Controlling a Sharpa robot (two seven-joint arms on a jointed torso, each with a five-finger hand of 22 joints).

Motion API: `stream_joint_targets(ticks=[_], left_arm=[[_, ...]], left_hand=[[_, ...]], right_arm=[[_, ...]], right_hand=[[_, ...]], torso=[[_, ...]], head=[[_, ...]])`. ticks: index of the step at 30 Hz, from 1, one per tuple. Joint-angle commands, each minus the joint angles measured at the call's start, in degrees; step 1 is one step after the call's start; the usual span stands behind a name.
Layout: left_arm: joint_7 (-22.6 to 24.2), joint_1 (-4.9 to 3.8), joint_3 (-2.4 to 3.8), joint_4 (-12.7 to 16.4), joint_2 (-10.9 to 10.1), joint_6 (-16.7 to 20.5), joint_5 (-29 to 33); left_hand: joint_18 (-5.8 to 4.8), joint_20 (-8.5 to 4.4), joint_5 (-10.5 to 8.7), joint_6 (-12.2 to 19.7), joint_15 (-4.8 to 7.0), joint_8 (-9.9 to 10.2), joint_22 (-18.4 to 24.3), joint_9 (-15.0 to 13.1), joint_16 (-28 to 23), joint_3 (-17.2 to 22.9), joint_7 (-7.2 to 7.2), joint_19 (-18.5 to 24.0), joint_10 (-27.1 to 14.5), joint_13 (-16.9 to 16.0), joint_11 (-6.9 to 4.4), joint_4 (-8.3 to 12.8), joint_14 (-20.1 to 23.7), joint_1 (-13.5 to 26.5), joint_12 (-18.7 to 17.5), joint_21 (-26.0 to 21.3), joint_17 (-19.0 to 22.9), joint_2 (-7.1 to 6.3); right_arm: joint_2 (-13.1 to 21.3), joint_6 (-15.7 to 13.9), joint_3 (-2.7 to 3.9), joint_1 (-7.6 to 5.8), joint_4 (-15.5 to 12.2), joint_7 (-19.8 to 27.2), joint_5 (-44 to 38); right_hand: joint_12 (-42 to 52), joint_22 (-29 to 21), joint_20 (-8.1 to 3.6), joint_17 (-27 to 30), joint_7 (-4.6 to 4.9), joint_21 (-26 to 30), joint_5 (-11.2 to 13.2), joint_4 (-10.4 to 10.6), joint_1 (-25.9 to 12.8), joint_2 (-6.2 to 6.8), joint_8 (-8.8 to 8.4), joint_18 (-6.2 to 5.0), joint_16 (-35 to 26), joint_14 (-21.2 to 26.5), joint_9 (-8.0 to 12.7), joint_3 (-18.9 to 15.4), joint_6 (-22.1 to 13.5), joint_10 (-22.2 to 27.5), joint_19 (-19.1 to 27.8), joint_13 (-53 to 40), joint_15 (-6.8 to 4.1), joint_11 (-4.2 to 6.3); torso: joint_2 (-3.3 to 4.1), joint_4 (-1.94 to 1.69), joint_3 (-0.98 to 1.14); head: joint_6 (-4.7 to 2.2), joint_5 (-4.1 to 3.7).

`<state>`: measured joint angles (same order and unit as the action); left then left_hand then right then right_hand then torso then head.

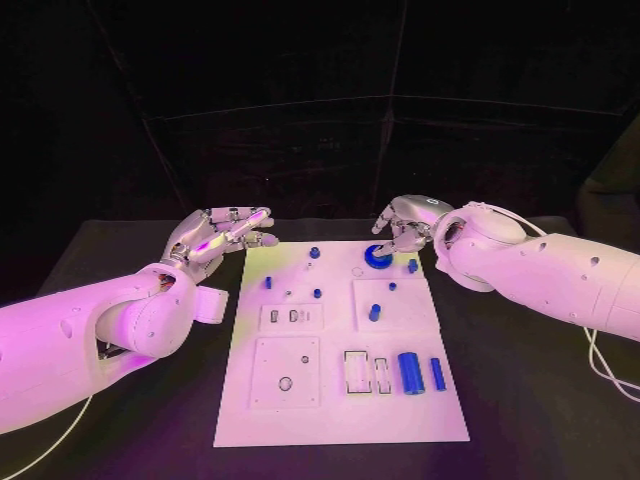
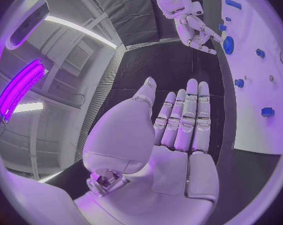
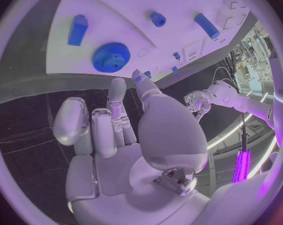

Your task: Assemble the parts on the task board

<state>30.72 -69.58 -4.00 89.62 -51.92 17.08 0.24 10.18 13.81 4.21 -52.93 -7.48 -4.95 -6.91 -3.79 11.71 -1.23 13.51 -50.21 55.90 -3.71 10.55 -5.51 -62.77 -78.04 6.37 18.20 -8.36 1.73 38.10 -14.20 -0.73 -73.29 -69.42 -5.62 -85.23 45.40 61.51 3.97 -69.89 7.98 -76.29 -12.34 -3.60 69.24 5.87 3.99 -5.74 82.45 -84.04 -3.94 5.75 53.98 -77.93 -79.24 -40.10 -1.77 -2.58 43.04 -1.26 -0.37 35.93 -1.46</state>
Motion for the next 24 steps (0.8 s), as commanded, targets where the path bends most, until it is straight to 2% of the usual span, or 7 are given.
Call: stream_joint_targets(ticks=[1,2,5,9,12,15,24], left_arm=[[0.1,-0.10,0.04,-0.2,0.1,-1.0,-0.3],[0.1,-0.09,0.04,-0.2,0.1,-1.0,-0.3],[0.1,-0.09,0.04,-0.4,0.2,-1.1,-0.3],[0.0,-0.09,0.04,-0.8,0.4,-1.2,-0.3],[0.0,-0.08,0.04,-0.9,0.6,-1.2,-0.3],[0.0,-0.08,0.03,-1.1,0.7,-1.3,-0.3],[0.0,-0.07,0.03,-1.3,0.7,-1.3,-0.3]], left_hand=[[0.34,0.12,-0.26,0.1,-0.05,0.3,0.1,0.0,-0.3,0.1,0.23,-0.3,-0.1,0.0,0.09,0.4,-0.3,-0.1,-0.2,-0.3,-0.1,0.57],[0.34,0.12,-0.26,0.1,-0.05,0.3,0.1,0.0,-0.3,0.1,0.23,-0.3,-0.1,0.0,0.09,0.4,-0.3,-0.1,-0.2,-0.3,-0.1,0.57],[0.34,0.12,-0.26,0.1,-0.05,0.3,0.1,0.0,-0.3,0.1,0.23,-0.3,-0.1,0.0,0.09,0.4,-0.3,-0.1,-0.2,-0.3,-0.1,0.57],[0.34,0.12,-0.26,0.1,-0.05,0.3,0.1,0.0,-0.3,0.1,0.23,-0.3,-0.1,0.0,0.09,0.4,-0.3,-0.1,-0.2,-0.3,-0.1,0.57],[0.34,0.12,-0.26,0.1,-0.05,0.3,0.1,0.0,-0.3,0.1,0.23,-0.3,-0.1,0.0,0.09,0.4,-0.3,-0.1,-0.2,-0.3,-0.1,0.57],[0.34,0.12,-0.26,0.1,-0.05,0.3,0.1,0.0,-0.3,0.1,0.23,-0.3,-0.1,0.0,0.09,0.4,-0.3,-0.1,-0.2,-0.3,-0.1,0.57],[0.34,0.12,-0.33,0.0,-0.06,0.3,0.1,0.0,-0.4,0.1,0.20,-0.3,-0.1,0.0,0.08,0.5,-0.3,-0.1,-0.3,-0.4,-0.1,0.59]], right_arm=[[0.6,3.8,0.08,-0.14,-0.1,-3.5,3.5],[0.7,4.2,0.09,-0.14,0.0,-3.7,3.7],[0.7,5.3,0.09,-0.14,0.3,-3.9,4.2],[0.2,7.0,0.09,-0.14,1.1,-4.2,4.5],[-0.2,8.0,0.09,-0.12,1.6,-4.4,4.7],[-0.7,8.8,0.09,-0.11,2.1,-4.5,4.7],[-1.6,9.3,0.08,-0.08,3.0,-4.3,4.7]], right_hand=[[11.0,1.6,0.47,-2.0,0.09,-1.0,0.0,4.0,2.1,0.13,0.51,0.66,1.1,-3.0,-0.1,-2.8,-0.7,2.3,-0.5,-12.4,0.15,-0.65],[12.9,2.0,0.61,-2.7,0.41,-1.3,0.2,5.2,2.5,0.57,0.63,0.73,1.4,-3.1,-0.1,-3.6,-0.8,2.7,-0.6,-14.9,0.24,-0.67],[16.1,2.8,0.81,-3.8,0.58,-1.8,0.0,7.7,4.3,0.72,0.83,0.81,1.9,-3.2,-0.1,-4.6,-1.1,2.9,-0.7,-19.0,0.62,-0.80],[18.6,3.5,0.94,-5.0,0.71,-2.3,-0.1,9.3,5.3,0.79,0.96,0.91,2.4,-3.4,-0.1,-5.0,-1.4,2.2,-0.8,-22.1,0.75,-0.93],[24.8,5.0,1.09,-8.1,0.86,-3.1,-0.2,10.5,6.3,0.84,1.15,1.16,3.6,-3.9,-0.1,-5.4,-1.5,-0.6,-1.4,-28.7,0.94,-1.08],[31.2,6.0,1.31,-9.8,1.00,-3.7,-0.6,11.4,7.1,0.59,1.47,1.34,4.2,-4.1,-0.1,-5.6,-1.5,-3.7,-1.7,-35.5,1.13,-1.30],[34.7,6.7,1.44,-10.6,1.00,-4.2,-0.9,11.6,7.9,-0.02,1.96,1.44,4.5,-4.2,-0.2,-5.6,-1.0,-5.3,-1.8,-39.3,1.24,-1.36]], torso=[[0.02,0.20,0.07],[0.05,0.14,0.08],[0.10,0.06,0.08],[0.10,-0.05,0.00],[0.11,-0.12,0.04],[0.07,-0.13,-0.04],[0.05,-0.06,-0.05]], head=[[-0.10,-0.09],[-0.16,-0.15],[-0.10,-0.32],[0.13,-0.47],[0.24,-0.56],[0.33,-0.63],[0.60,-0.49]])
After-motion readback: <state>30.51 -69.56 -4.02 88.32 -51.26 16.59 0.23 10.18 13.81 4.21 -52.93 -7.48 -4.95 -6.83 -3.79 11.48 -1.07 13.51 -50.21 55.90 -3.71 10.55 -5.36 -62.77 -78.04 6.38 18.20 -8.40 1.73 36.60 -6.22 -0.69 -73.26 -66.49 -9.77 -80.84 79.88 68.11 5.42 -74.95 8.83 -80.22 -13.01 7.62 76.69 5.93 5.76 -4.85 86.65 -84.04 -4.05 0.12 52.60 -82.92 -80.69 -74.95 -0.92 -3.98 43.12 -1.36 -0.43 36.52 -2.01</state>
